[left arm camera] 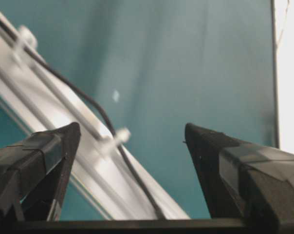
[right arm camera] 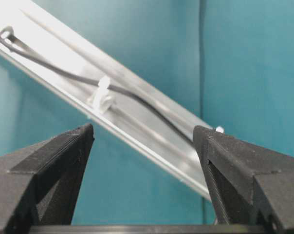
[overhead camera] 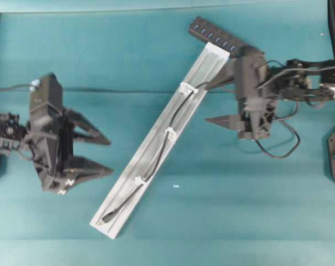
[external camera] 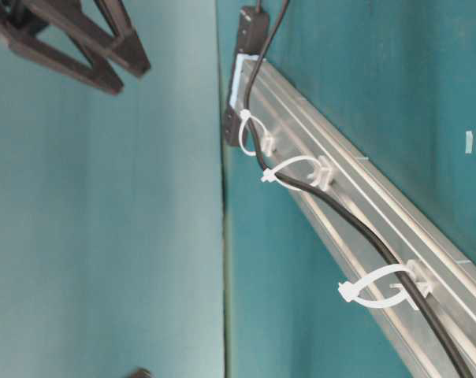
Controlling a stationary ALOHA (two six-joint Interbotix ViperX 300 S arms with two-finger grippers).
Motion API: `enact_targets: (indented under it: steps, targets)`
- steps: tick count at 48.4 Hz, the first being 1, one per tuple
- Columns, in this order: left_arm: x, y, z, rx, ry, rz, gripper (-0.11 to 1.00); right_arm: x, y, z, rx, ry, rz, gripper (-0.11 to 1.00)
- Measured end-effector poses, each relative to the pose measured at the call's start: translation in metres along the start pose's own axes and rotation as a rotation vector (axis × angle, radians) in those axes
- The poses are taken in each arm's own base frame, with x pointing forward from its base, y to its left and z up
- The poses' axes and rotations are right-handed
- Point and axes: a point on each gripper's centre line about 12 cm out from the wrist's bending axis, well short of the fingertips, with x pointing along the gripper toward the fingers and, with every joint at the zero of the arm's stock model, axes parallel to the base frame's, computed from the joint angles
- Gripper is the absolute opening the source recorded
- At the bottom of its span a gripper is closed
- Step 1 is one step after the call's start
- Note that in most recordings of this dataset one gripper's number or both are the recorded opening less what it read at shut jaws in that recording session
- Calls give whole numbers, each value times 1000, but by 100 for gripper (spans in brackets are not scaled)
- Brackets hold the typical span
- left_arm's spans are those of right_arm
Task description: Pass the USB cable through three rings with both arms.
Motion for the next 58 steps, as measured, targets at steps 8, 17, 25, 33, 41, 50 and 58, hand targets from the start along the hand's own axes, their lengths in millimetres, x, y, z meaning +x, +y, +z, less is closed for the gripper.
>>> enact_targets:
  steps: [8,17,25,33,41,50,58]
  targets:
    - [-5,9,13,59,-69,18,93,-15,1,0,56,-40,-9,88]
    - [-12,19,24,106,-113,51,93,-31,4,-7,104,-67,-15,88]
    - [-20,24,33,136,-149,70,93,-50,6,-10,149,-125,-28,88]
    - [-31,25,39,153,-188,75,93,-66,6,-12,185,-185,-41,88]
    - [-44,23,43,164,-229,68,93,-80,7,-19,196,-214,-53,88]
    - [-60,25,47,201,-276,82,93,-91,10,-25,208,-226,-46,88]
    - [-72,23,50,230,-309,78,93,-98,13,-29,242,-220,-34,88]
